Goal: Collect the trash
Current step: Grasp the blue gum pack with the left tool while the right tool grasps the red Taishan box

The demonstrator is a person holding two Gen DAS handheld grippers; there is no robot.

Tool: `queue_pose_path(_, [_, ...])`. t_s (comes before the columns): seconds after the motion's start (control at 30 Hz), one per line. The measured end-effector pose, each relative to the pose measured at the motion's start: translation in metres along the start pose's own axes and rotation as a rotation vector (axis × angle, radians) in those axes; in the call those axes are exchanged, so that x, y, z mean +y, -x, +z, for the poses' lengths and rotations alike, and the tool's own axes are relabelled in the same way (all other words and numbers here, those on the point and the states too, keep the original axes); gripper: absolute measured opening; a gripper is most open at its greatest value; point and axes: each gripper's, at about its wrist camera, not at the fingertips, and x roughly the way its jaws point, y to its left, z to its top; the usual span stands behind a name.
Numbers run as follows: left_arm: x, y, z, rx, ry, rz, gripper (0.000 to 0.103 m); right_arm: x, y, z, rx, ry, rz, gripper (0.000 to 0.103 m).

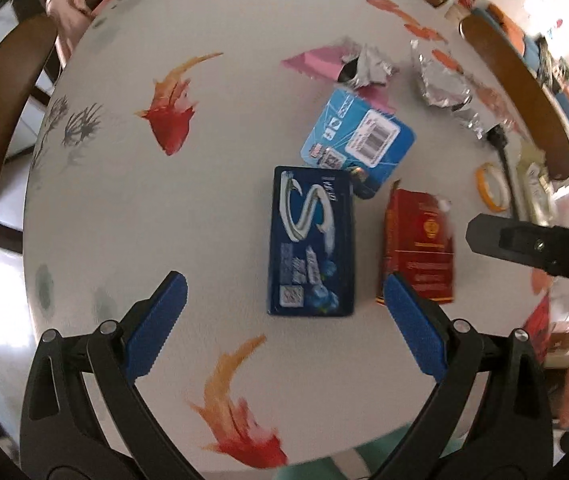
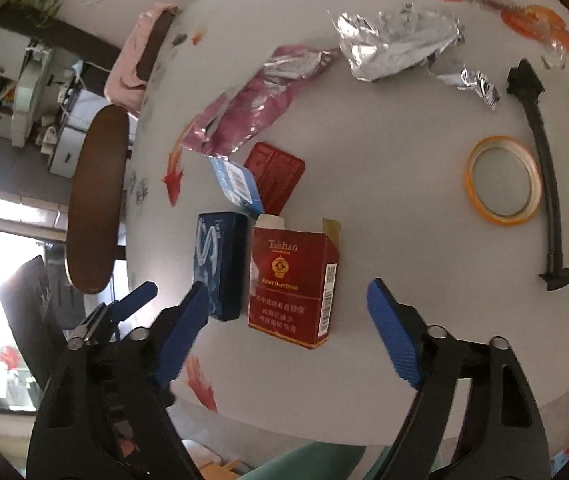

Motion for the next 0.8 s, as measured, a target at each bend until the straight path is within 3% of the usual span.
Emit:
queue_pose_path(0.2, [0.006,-0.022,0.005,0.048,0.026,-0.019,0.096,-0.003,-0.017,0.007,0.034,-0.053,-0.006,0.075])
queue_pose_path(0.5, [-0.004,-0.036,0.013,0.051,-0.032,0.034,0.096,0.012,-0.039,0.009,0.062,-0.018,-0.110,0.074])
queue_pose_path(0.6, [-0.009,-0.038,0.013,0.042,-0.055,0.055,0.096,0.017,-0.043,0.008,0.055,0.018,-0.148,0.061])
queue_pose_path(0.73, [-0.022,-0.044,0.012,0.020,-0.095,0.106,0.096,0.014,-0.041,0.009,0.051,0.026,-0.137,0.057])
queue_pose_path(0.8, [-0.026,-0.043,0.012,0.005,-0.094,0.105,0.092,0.010,-0.036,0.009,0.044,0.022,-0.130,0.056])
